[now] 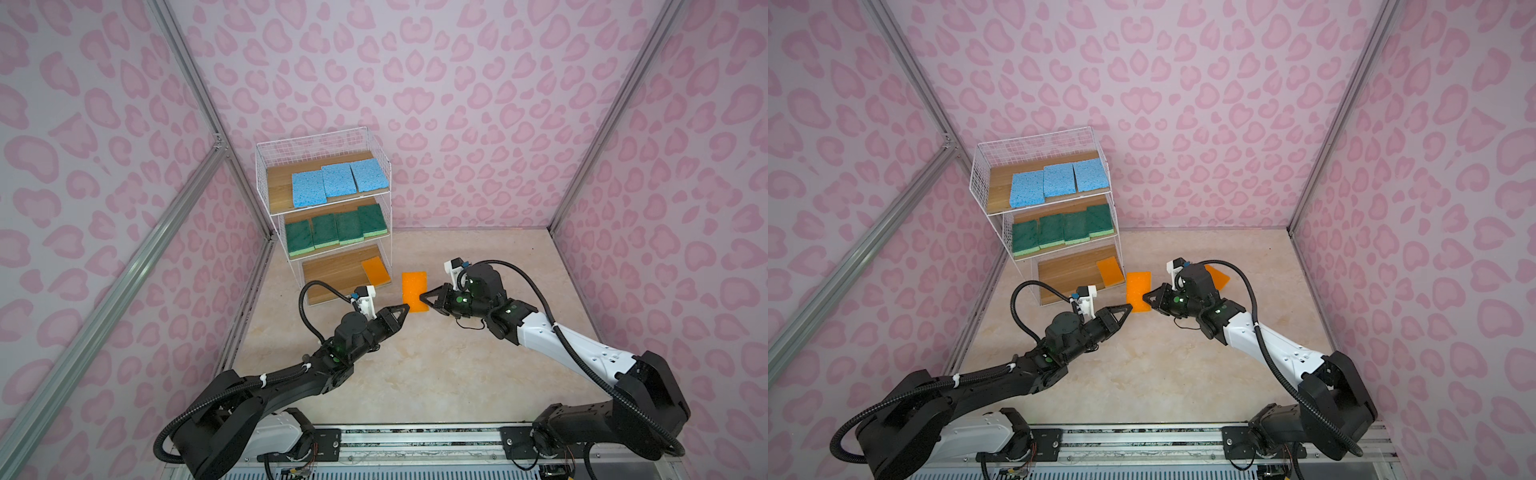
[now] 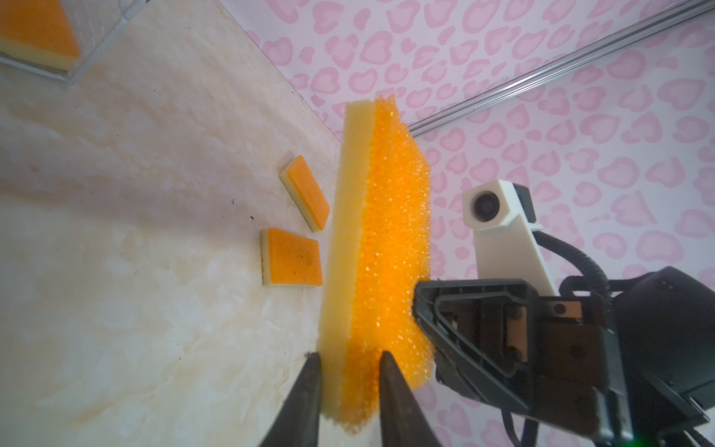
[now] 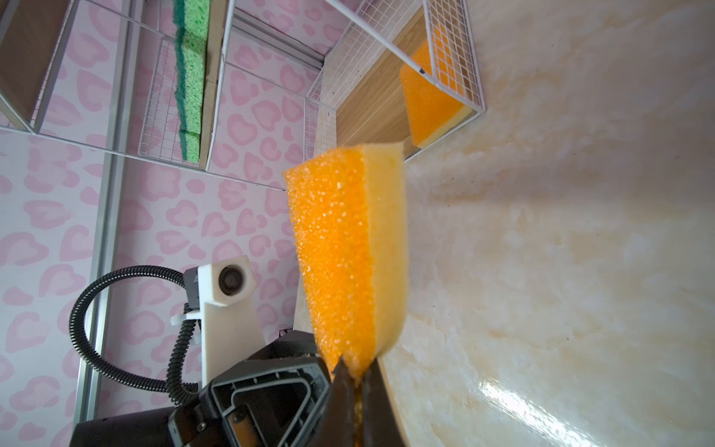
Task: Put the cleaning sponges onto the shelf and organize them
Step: 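Close the left gripper on the orange sponge held by the right gripper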
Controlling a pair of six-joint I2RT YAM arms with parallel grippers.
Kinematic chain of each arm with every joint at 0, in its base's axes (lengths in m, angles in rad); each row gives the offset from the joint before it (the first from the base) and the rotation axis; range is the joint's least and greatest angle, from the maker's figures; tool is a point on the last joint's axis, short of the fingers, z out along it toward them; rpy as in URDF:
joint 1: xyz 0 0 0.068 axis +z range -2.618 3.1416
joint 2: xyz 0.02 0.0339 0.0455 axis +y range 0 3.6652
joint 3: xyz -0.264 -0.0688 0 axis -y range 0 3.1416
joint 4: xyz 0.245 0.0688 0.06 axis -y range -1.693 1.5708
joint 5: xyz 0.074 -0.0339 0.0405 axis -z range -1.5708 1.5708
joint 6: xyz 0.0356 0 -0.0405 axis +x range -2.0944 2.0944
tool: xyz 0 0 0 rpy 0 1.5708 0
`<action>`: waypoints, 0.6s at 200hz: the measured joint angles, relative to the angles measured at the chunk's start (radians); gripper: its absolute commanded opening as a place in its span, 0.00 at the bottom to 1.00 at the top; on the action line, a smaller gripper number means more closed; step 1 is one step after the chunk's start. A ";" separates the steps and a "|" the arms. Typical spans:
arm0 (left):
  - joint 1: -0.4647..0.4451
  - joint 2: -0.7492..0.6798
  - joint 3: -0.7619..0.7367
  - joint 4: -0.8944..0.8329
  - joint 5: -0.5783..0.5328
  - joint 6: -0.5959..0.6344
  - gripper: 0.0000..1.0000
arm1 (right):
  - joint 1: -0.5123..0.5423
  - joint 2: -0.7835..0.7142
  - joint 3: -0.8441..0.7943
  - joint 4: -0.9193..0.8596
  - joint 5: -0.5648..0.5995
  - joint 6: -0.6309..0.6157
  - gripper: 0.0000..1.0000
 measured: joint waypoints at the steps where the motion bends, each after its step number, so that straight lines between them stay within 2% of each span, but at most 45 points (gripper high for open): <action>1: 0.000 0.000 0.000 0.000 0.000 -0.001 0.20 | 0.000 0.000 0.000 0.000 0.000 0.000 0.04; 26: 0.000 0.014 0.008 0.010 0.000 -0.010 0.08 | -0.003 0.007 -0.002 0.009 0.000 0.000 0.04; 36: 0.000 0.016 0.009 0.016 0.000 -0.011 0.03 | -0.006 0.012 -0.002 0.015 0.000 0.000 0.07; 40: 0.000 0.016 0.009 0.016 -0.001 -0.010 0.03 | -0.008 0.014 -0.002 0.016 -0.002 0.000 0.10; 59: 0.012 0.019 0.005 0.022 0.000 -0.023 0.03 | -0.017 0.028 -0.002 0.022 -0.011 0.000 0.41; 78: 0.057 0.049 -0.035 0.068 0.011 -0.066 0.03 | -0.030 0.043 0.004 0.019 -0.029 -0.018 0.54; 96: 0.119 0.082 -0.093 0.094 0.021 -0.109 0.03 | -0.046 0.051 0.010 0.016 -0.042 -0.031 0.59; 120: 0.197 0.089 -0.131 0.113 0.039 -0.126 0.03 | -0.083 0.057 0.010 0.015 -0.051 -0.051 0.60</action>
